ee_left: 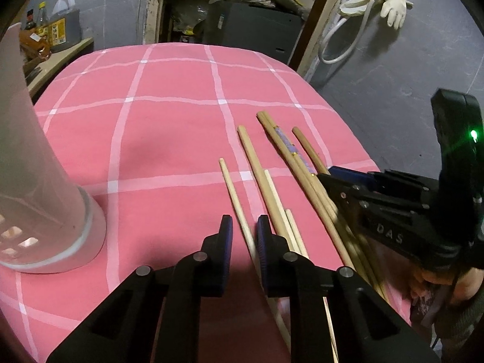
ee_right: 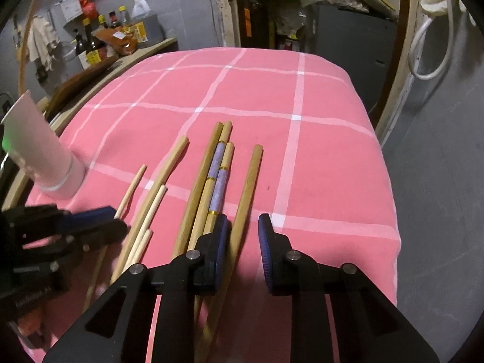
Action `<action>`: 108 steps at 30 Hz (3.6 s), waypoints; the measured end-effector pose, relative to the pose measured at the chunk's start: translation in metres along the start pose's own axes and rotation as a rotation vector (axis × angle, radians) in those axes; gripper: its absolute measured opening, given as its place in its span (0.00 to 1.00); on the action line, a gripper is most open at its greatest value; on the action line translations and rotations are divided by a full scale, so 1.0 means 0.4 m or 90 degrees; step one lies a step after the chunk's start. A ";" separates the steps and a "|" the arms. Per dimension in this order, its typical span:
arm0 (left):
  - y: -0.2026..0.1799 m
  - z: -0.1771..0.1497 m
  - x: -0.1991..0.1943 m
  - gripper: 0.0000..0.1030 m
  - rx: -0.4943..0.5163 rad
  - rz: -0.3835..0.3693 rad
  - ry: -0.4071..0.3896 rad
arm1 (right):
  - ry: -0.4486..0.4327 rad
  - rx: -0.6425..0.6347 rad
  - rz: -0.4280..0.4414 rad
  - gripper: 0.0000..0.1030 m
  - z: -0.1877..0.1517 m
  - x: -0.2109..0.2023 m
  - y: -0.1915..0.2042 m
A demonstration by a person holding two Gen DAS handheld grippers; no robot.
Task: Organize utensils
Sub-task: 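Close the left gripper on a chopstick while the right gripper grasps another, then lift both held chopsticks and carry them above the white basket, then insert the chopsticks into the white basket and open both grippers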
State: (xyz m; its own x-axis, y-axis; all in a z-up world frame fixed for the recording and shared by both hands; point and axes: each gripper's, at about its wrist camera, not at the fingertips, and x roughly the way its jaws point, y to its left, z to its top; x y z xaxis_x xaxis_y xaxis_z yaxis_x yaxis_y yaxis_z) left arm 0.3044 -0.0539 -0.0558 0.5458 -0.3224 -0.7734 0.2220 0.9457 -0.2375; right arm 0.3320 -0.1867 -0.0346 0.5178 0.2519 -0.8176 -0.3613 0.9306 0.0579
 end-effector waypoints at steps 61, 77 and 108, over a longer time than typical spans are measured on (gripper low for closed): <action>0.479 0.060 -0.641 0.02 -0.198 0.127 -0.670 | -0.718 0.010 0.222 0.05 0.210 -0.344 0.447; 0.479 0.011 -0.509 0.03 -0.195 0.145 -0.619 | -0.642 -0.006 0.207 0.05 0.180 -0.228 0.447; 0.408 -0.053 -0.456 0.05 -0.143 0.158 -0.488 | -0.514 -0.046 0.171 0.07 0.093 -0.206 0.442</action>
State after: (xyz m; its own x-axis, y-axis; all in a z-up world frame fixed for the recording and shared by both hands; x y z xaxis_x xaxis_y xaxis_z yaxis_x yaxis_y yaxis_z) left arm 0.2239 0.1602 0.0340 0.9741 0.0333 -0.2237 -0.0986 0.9526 -0.2876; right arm 0.2543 -0.0330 0.0644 0.7918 0.5987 -0.1208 -0.5850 0.8003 0.1317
